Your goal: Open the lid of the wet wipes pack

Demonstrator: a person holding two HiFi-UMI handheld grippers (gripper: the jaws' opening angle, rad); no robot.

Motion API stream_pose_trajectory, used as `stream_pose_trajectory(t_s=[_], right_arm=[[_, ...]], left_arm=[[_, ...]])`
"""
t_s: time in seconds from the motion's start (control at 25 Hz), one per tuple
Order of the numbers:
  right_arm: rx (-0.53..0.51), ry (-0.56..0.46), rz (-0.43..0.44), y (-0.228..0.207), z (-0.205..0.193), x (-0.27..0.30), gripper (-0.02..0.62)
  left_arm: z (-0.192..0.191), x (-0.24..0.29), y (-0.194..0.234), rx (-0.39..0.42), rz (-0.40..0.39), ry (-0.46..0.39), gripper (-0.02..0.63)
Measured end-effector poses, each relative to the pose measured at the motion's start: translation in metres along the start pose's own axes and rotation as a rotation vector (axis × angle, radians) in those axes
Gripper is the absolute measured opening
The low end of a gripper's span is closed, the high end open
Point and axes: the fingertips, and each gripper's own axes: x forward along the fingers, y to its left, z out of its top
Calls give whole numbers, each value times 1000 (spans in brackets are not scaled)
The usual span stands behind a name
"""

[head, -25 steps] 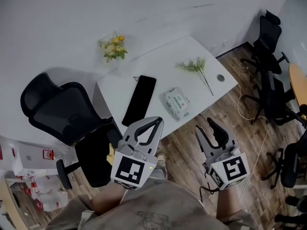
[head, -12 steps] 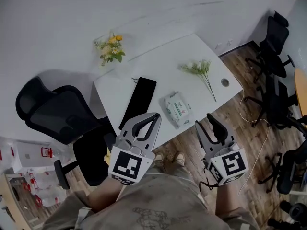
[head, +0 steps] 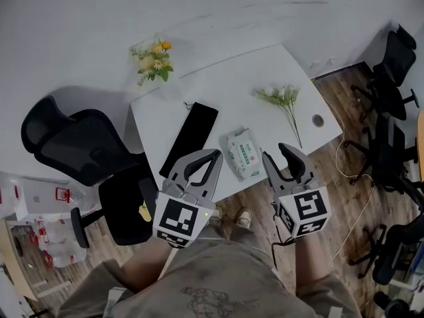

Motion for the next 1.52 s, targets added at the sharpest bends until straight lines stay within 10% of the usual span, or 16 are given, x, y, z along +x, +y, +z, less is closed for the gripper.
stream_pose_trajectory(t_s=[0.88, 1.52], right_arm=[[-32, 332, 100, 12, -180, 134, 201], [-187, 439, 49, 15, -236, 152, 218]], left_arm=[[-208, 122, -16, -217, -66, 377, 15], [-283, 165, -41, -352, -158, 425, 17]])
